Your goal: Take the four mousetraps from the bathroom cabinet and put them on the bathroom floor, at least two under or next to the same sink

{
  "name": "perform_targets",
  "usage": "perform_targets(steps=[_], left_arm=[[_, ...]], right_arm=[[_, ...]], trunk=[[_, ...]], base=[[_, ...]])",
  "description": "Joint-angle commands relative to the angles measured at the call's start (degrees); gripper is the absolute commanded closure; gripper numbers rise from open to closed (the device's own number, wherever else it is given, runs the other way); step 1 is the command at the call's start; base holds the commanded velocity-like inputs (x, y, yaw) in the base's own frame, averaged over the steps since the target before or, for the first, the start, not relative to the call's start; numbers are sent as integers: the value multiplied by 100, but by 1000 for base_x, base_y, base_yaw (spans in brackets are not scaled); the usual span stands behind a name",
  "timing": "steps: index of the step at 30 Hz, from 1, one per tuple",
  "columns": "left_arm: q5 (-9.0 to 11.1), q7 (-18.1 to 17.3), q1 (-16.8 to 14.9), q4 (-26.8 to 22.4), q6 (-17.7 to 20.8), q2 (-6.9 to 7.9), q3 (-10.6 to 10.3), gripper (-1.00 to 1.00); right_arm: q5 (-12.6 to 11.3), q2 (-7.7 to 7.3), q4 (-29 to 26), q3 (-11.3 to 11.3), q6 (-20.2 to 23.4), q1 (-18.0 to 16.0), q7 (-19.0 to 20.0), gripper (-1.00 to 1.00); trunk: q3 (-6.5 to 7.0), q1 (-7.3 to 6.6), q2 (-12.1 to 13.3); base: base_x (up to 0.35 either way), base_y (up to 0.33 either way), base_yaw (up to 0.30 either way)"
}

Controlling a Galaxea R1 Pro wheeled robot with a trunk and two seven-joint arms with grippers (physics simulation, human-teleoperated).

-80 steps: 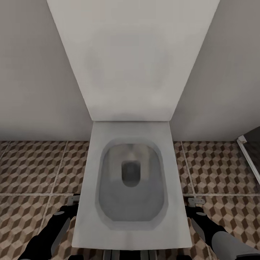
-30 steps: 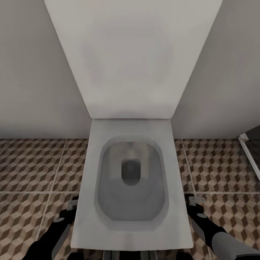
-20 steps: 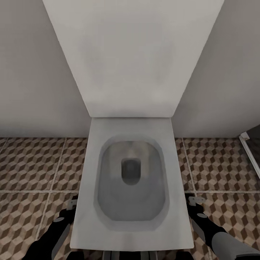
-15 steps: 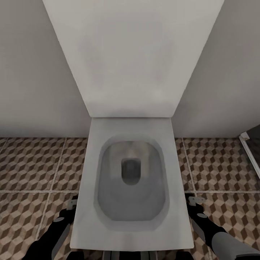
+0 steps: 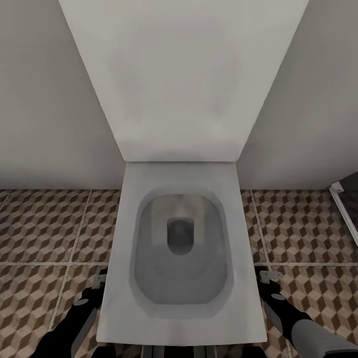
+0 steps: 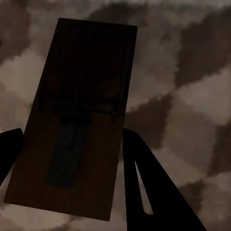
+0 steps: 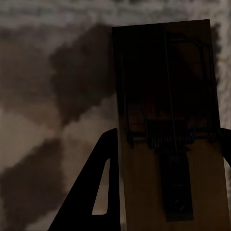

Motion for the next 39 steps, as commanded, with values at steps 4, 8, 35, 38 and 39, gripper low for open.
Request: perform_targets(steps=[4,8,35,38,39], left_arm=[[41,53,-1,-10,26,14,-37,100],[41,53,-1,-10,26,14,-37,100],[41,52,-1,-19,26,16,-37,100],[41,53,-1,-19,26,16,-37,100],[41,53,-1,-19,26,16,-37,100]], right_arm=[[-73,-2,4,60,-22,-2,1,100],[-73,-2,4,60,-22,-2,-3,100],[-82,-2,4,75,-13,-2,2,100],[-82,-2,4,74,-11,-2,2,100],[-82,-2,4,72,-11,-2,2,100]], trunk=[[-3,-1,-1],[-3,-1,-1],[-3,-1,-1],[-3,-1,-1],[-3,-1,-1]], base=[[0,0,0],[0,0,0],[0,0,0],[0,0,0],[0,0,0]])
